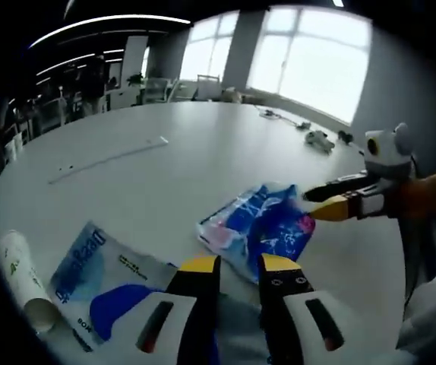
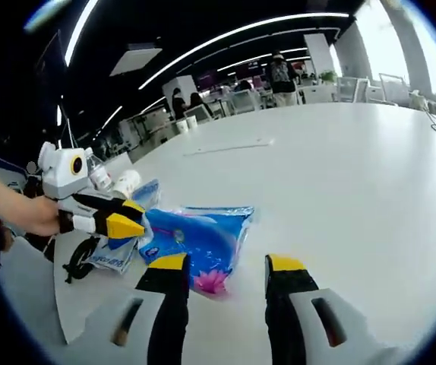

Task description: Arrange the tabletop items into an orderly group along one side of the table until the central work area is clear of visible clutter.

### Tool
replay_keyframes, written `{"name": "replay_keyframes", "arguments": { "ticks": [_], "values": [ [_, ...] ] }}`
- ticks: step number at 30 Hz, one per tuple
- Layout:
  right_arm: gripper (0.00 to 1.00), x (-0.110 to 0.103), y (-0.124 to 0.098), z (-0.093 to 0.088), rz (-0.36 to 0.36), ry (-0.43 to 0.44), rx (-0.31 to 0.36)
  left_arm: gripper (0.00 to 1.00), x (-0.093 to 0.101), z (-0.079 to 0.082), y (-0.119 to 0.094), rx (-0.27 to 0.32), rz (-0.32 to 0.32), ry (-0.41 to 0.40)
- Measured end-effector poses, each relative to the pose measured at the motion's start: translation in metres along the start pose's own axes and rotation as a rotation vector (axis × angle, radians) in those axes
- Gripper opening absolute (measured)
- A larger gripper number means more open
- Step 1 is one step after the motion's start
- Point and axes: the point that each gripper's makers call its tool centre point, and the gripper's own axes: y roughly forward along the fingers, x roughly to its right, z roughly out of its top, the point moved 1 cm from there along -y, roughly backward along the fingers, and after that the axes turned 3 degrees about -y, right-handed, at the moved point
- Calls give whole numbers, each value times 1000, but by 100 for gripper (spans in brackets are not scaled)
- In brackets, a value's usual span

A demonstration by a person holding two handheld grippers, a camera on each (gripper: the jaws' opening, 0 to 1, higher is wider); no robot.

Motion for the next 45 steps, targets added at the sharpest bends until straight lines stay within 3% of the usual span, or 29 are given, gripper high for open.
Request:
{"name": "replay_keyframes", "arguments": {
  "ticks": [3,9,22,30,35,45],
  "values": [
    [19,-1,1,-1,16,6,-4,3,1,1,3,-13,-2,7],
    [3,7,2,3,-2,-19,3,0,-3,6,9,-19,25,11],
    [1,28,1,39,-46,-41,75,0,-7,41,27,31,36,2],
    [2,49,0,45,-70,-38,83,0,-5,56,46,30,19,11],
    [2,59,0,41,-84,-23,71,0,1,57,57,11,11,27],
    [3,67,7,38,-88,-36,42,0,-4,43,68,-36,15,11]
  ]
}}
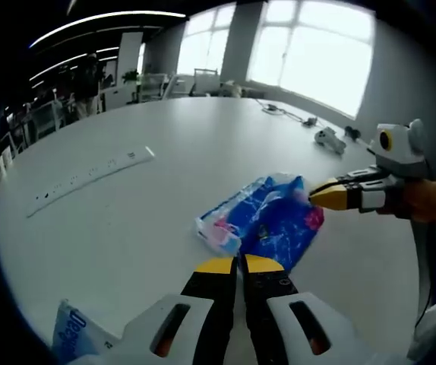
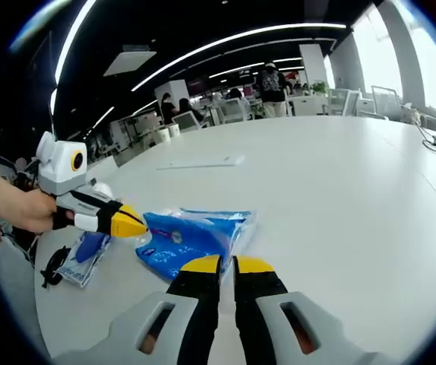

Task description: Arrange the tabletop items into an orderly group along one side of the table until the central work area is clear of visible clutter.

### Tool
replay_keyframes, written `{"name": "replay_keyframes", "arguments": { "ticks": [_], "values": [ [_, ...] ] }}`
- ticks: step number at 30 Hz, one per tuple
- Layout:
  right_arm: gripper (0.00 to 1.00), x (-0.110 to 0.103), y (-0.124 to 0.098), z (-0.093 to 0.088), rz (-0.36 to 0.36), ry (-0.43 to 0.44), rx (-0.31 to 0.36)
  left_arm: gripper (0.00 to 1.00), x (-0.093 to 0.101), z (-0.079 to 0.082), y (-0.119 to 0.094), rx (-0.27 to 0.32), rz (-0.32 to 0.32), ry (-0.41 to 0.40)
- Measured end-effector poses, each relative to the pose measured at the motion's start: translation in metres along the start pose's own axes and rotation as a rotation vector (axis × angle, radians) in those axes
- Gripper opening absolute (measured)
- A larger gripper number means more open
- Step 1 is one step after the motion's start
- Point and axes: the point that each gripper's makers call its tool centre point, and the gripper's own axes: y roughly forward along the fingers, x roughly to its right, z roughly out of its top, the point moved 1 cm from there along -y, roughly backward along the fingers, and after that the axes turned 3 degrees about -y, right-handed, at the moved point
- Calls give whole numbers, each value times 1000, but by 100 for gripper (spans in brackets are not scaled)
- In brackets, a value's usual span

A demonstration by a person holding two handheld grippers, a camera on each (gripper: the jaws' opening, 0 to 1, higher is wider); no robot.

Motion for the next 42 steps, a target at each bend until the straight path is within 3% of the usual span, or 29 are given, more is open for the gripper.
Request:
{"name": "replay_keyframes", "arguments": {
  "ticks": [10,15,18,28,32,37,42],
  "values": [
    [3,3,2,-8,-3,4,-29,0,-3,4,3,1,2,-20],
    [3,5,2,-11,-16,3,-35,1,-1,-2,5,-18,-1,-19],
    [5,6,2,-11,-18,-3,-38,3,-3,-9,4,-49,4,-65],
    [9,7,0,-9,-27,-13,-41,12,-2,-2,1,-28,2,-43],
    [16,6,-3,-6,-36,-21,-39,18,-4,-1,-2,-31,20,-18],
    [20,4,-9,-3,-45,-34,-32,23,-2,-2,-11,-45,20,-1],
    [20,-7,-22,4,-35,-68,-19,24,-1,5,-26,-24,19,20]
  ]
}}
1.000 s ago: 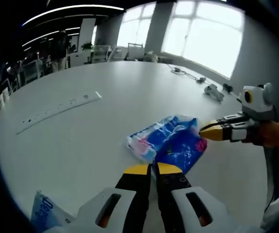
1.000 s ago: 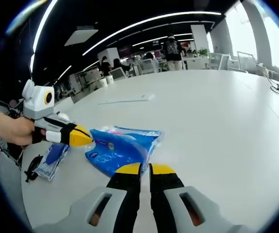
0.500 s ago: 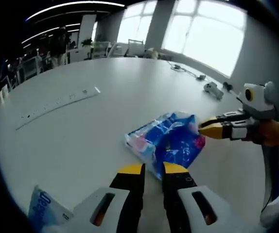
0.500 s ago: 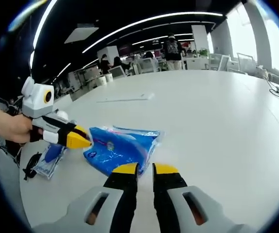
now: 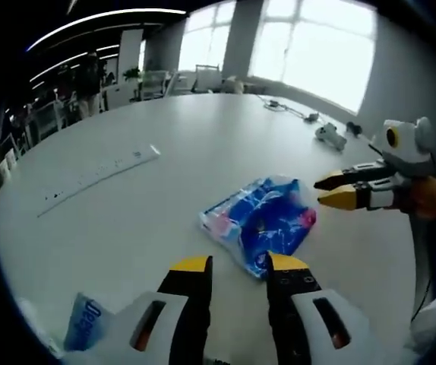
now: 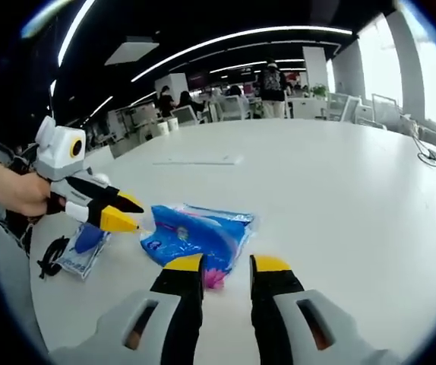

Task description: Arrange the tabletop items into an orderly group along one side of the table until the central work area is clear of visible clutter.

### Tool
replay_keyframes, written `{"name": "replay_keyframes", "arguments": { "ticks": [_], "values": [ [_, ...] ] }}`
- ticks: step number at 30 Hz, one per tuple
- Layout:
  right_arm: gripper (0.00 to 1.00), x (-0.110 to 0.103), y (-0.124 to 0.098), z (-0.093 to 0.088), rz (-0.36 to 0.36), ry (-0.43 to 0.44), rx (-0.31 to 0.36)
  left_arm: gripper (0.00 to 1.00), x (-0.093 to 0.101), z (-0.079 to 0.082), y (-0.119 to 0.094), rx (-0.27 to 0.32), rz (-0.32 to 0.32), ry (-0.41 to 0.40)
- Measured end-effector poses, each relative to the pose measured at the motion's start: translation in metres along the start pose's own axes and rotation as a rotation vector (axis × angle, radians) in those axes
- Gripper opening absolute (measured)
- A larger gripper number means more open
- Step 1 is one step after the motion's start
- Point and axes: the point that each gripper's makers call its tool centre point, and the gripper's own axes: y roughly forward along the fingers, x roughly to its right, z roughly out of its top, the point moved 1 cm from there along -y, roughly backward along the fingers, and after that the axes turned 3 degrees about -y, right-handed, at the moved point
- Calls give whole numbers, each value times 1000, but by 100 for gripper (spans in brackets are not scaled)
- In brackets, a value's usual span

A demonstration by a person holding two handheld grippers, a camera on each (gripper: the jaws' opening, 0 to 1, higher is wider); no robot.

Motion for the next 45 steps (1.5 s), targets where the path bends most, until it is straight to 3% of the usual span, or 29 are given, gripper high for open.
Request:
{"name": "replay_keyframes", "arguments": {
  "ticks": [5,22,33,39,45],
  "values": [
    [21,-5,-11,12,1,31,50,25,-2,1,-19,25,11,18],
    [28,-50,-43,20,0,-16,51,28,-9,-14,-81,64,44,10],
    [31,-86,-57,27,6,-10,69,32,-16,-38,-128,48,58,17],
    [32,-120,-70,38,41,-36,88,34,-23,-49,-160,50,59,28],
    [33,-145,-72,34,67,-23,85,33,-32,-69,-183,45,74,15]
  ]
}}
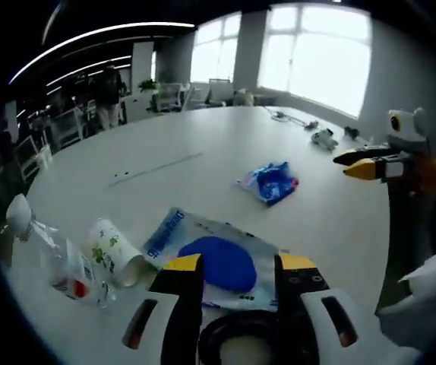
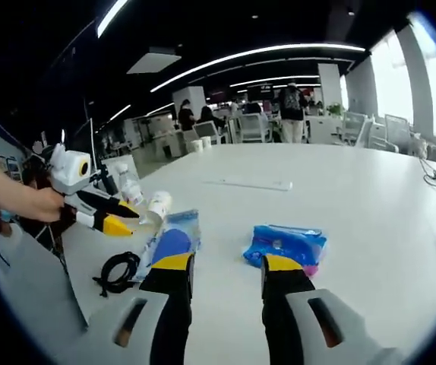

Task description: Arrange the tabletop items into an orderly group along one side of the table until the central work area is clear of visible clutter.

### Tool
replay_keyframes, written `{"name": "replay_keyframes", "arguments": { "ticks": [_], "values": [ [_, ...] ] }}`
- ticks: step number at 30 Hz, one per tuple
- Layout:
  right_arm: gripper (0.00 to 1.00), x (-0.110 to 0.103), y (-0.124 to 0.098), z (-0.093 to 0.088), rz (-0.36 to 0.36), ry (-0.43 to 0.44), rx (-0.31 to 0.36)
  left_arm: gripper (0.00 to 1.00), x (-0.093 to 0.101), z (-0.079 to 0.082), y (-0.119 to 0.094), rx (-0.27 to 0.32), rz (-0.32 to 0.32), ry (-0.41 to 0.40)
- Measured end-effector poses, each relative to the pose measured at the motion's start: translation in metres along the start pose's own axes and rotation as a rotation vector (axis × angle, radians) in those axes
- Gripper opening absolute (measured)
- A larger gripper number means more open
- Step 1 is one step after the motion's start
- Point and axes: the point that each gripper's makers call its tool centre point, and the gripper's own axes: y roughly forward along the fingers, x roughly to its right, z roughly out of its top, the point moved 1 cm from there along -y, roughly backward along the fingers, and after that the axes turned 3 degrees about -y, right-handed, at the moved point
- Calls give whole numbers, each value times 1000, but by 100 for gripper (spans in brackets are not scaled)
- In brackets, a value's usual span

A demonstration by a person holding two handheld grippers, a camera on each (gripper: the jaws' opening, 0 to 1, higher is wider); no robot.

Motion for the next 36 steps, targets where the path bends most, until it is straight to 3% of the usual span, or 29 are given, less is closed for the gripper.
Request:
{"name": "replay_keyframes", "arguments": {
  "ticks": [13,24,36],
  "values": [
    [33,-43,5,-8,22,15,-14,33,-17,-44,-37,-37,26,-26],
    [33,-73,20,-7,66,-7,-28,32,-24,-54,-47,-32,44,-54],
    [31,-142,44,-45,207,1,-111,32,-28,-87,-48,-77,63,-106]
  ]
}}
